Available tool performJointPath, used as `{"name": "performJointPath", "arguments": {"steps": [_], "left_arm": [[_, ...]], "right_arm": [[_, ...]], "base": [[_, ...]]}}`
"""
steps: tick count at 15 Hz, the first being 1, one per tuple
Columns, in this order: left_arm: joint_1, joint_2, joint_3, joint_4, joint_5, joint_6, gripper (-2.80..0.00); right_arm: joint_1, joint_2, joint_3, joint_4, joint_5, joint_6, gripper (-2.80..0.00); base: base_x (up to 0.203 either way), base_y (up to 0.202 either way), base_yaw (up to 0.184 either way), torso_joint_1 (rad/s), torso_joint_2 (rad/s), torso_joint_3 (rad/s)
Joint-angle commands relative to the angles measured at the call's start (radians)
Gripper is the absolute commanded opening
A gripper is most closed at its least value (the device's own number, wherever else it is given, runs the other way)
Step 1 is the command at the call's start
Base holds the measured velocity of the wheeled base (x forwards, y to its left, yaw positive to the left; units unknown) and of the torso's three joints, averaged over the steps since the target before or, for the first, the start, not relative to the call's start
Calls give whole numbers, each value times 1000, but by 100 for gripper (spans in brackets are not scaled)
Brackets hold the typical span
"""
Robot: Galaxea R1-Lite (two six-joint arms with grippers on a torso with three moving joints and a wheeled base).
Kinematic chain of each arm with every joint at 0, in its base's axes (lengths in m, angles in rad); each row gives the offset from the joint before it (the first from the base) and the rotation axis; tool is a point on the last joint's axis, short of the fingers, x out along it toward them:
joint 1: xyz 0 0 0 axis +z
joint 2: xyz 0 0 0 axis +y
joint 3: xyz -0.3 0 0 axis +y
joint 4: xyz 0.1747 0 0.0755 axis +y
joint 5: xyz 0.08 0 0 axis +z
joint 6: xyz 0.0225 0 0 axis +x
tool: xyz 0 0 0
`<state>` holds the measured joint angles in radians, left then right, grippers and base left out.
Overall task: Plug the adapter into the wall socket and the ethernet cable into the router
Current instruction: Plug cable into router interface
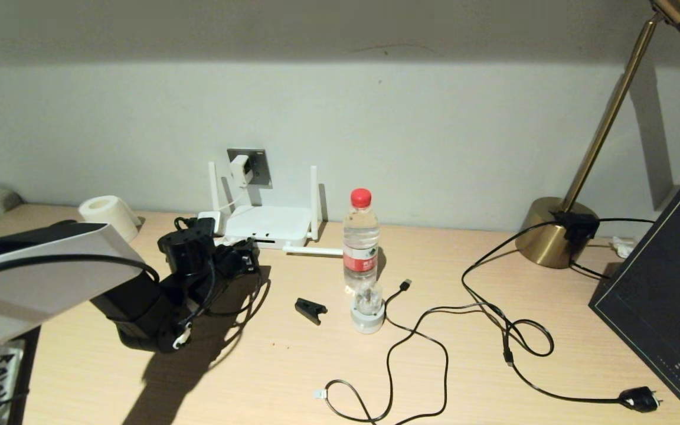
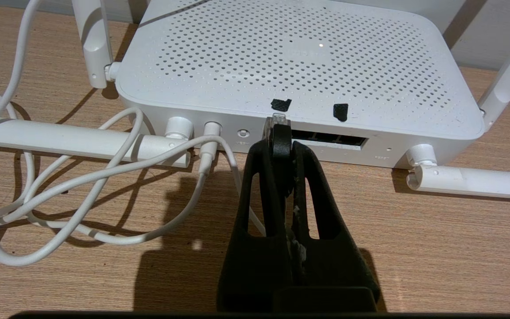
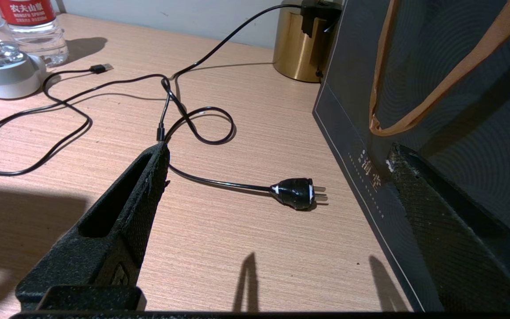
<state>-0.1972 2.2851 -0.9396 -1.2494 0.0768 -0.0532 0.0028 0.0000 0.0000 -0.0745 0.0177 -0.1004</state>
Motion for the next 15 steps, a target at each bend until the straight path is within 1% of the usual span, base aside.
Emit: {"name": "performJointPath", "arguments": {"steps": [1, 15], "left_arm": [[-2, 2, -1, -7, 1, 0, -280], [-4, 11, 5, -10, 1, -2, -280]], "right_arm": [[0, 2, 29, -1, 1, -2, 0], [0, 2, 29, -1, 1, -1, 0]], "base": [[0, 0, 0, 0, 0, 0], [0, 0, 0, 0, 0, 0]]}}
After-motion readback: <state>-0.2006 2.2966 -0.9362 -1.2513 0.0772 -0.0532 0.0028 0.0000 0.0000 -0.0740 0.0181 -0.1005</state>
